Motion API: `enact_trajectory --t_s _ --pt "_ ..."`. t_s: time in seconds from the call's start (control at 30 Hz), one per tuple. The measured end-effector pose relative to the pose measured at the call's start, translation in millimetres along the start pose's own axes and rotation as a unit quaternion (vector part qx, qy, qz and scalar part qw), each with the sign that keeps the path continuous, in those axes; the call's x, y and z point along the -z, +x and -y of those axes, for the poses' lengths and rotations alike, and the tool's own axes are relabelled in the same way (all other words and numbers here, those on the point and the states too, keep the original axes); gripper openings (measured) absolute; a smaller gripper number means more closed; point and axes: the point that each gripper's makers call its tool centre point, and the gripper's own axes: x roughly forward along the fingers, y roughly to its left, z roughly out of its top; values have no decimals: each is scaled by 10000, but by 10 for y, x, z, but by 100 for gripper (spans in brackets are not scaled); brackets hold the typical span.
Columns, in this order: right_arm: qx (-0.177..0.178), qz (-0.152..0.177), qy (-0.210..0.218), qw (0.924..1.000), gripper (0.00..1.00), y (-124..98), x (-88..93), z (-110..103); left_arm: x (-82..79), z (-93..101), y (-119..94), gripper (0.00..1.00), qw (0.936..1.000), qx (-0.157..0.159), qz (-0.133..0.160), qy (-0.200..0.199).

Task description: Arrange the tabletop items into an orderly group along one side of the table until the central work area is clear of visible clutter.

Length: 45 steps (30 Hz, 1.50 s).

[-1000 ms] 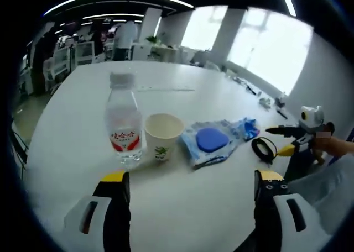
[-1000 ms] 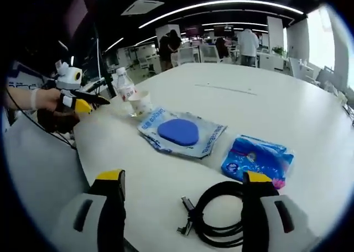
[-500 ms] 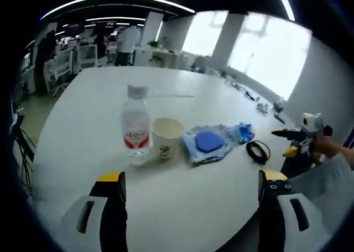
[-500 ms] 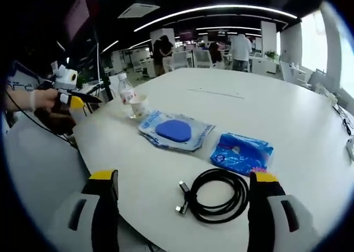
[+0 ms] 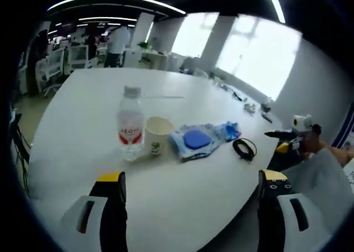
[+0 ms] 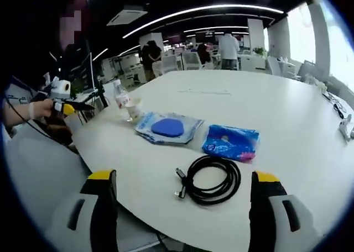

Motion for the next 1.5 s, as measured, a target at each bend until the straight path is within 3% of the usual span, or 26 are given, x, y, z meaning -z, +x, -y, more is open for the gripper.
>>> enact_trajectory --t_s 0.1,0.27,0.4,0.83,1.0,1.23,1.5 --pt "28 -67 179 9998 100 -11 54 -60 36 -59 -21 96 9998 -79 156 -52" --pt "130 -65 258 9996 100 -13 46 -103 61 -51 -38 90 9998 13 157 -101" --pt "166 -72 214 9996 99 0 -5 -116 146 -41 -17 92 9998 18 147 -154" --pt "229 -82 355 9991 99 37 -80 -103 47 36 -21 90 9991 102 398 133" --pt "233 -124 335 9991 98 65 -77 -130 124 20 32 91 9994 103 315 120" --pt "273 -106 413 9987 98 40 -68 -106 65 -20 30 93 9991 77 400 126" --pt "345 -161 475 9981 97 11 15 -72 121 17 44 95 9992 162 328 137"
